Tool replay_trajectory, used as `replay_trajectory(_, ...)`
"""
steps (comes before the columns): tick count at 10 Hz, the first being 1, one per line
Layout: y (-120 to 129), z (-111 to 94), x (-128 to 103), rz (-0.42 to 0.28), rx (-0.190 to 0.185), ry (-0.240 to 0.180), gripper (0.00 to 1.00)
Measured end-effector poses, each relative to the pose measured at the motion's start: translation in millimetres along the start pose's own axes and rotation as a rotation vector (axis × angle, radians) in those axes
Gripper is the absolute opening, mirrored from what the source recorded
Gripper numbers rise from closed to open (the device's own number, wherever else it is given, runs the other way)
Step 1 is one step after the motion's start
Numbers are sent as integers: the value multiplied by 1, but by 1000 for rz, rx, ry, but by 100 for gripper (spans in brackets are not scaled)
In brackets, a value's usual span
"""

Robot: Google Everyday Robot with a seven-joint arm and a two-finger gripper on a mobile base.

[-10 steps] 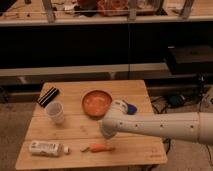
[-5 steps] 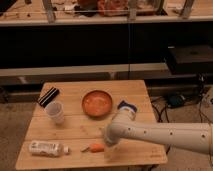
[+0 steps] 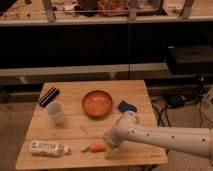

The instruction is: Place the pepper in the ceramic bowl

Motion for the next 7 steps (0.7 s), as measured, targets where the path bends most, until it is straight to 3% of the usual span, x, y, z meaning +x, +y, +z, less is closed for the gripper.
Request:
replay_trajectory(2,3,-2,0,-7,-8,7,15)
replay_trajectory(7,-2,-2,-2,-9,5,21,6)
